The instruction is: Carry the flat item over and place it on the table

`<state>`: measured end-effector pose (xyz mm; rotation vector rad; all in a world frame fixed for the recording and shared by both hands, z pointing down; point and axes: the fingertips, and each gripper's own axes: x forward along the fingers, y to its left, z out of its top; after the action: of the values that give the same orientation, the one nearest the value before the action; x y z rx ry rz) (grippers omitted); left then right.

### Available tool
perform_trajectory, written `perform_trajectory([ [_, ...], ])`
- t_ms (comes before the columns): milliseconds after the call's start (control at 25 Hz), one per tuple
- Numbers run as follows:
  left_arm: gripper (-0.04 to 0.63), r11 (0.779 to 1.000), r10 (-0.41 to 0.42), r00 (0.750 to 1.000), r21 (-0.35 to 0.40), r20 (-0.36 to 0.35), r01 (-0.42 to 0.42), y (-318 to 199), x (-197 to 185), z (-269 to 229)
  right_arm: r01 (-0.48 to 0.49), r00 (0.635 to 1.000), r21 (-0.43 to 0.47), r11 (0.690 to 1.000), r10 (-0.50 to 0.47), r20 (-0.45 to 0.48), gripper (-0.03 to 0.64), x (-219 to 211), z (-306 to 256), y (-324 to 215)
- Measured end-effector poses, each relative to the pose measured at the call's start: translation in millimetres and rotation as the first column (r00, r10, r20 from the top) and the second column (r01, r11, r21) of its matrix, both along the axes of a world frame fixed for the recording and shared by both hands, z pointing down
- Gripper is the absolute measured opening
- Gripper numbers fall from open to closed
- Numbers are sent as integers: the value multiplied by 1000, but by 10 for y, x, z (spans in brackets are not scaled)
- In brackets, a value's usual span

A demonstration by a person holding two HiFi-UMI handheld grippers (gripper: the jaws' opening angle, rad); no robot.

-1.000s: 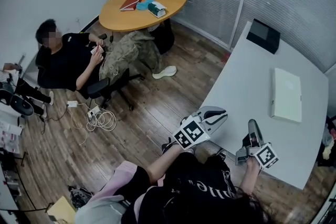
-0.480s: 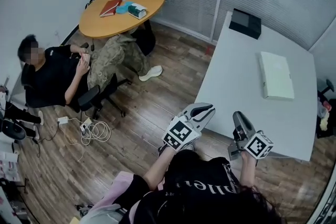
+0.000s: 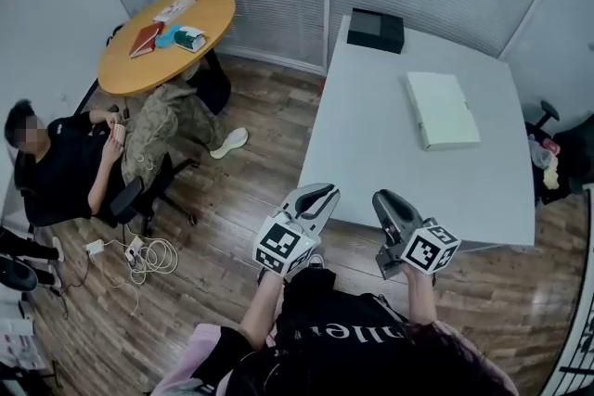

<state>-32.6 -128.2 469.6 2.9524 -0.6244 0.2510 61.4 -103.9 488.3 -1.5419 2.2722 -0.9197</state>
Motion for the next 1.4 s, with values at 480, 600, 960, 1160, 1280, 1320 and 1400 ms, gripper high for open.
perform_trajectory([
  [480, 41, 998, -53, 999, 20, 9, 53, 895, 271, -115, 38, 996, 39, 999, -35, -77, 72, 261, -64, 1040],
  [600, 41, 998, -56, 998, 19, 15, 55, 1171, 274, -113, 49, 994, 52, 997, -44, -95, 71, 249, -103, 1292],
  [960, 41, 998, -60, 998, 27, 23, 59, 1755, 213, -84, 63, 990, 95, 993, -50, -134, 48, 190, -177, 1803],
  [1160, 41, 997, -74, 997, 36, 11, 74, 1913, 108, -120, 80, 987, 116, 990, -63, -145, 46, 84, -244, 1973],
  [1280, 41, 996, -81, 997, 41, 10, 81, 1983, 61, -123, 94, 986, 131, 987, -75, -146, 46, 27, -284, 2044],
  [1320, 41, 996, -85, 996, 42, 9, 84, 1998, 43, -121, 99, 986, 135, 986, -79, -150, 46, 6, -292, 2061],
  [1400, 41, 995, -90, 996, 43, 7, 90, 2022, 10, -117, 108, 984, 137, 985, -87, -154, 46, -31, -296, 2088],
])
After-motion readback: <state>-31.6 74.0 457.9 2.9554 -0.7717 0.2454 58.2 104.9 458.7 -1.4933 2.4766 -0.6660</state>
